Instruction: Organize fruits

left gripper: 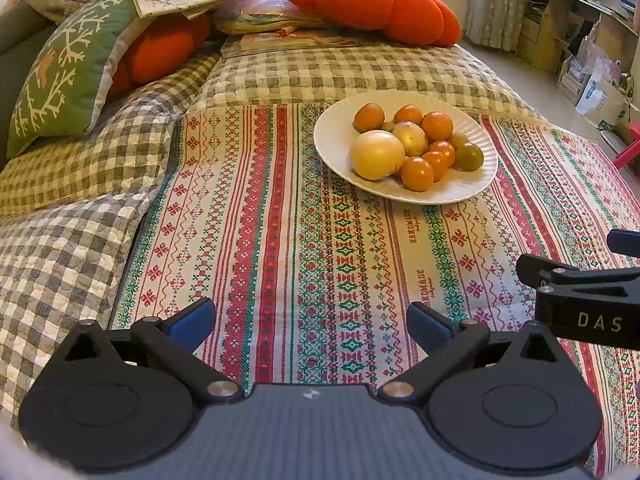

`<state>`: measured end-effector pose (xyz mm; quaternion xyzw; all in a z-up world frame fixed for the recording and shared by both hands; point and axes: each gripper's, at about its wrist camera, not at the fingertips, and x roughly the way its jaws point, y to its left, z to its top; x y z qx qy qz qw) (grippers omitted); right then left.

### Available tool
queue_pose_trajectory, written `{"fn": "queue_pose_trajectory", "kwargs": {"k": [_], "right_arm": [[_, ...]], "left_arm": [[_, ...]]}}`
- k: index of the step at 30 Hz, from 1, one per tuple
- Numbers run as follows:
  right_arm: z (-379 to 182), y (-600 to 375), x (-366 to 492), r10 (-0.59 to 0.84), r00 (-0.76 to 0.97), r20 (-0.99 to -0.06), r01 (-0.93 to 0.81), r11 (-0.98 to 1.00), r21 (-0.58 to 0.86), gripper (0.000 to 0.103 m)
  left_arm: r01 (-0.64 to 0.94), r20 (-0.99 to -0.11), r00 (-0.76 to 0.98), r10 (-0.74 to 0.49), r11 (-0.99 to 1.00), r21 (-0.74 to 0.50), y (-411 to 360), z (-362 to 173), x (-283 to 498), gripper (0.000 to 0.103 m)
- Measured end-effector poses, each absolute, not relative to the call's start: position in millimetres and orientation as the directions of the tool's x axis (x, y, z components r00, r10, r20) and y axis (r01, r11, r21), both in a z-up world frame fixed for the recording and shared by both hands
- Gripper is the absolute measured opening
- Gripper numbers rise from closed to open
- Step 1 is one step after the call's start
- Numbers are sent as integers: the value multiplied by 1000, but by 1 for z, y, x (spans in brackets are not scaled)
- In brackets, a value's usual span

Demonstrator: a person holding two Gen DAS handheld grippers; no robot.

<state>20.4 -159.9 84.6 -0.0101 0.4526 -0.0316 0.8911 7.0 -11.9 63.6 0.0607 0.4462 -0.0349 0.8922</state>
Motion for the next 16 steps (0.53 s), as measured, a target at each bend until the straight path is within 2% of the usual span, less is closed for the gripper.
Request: {"fn": "queue_pose_trajectory", "kwargs": {"k": [16], "right_arm": [[84,-159,20,-66,588,-806,46,998,-48,103]], "left_arm": [[112,-805,593,0,990,83,-10,60,8,96]]}}
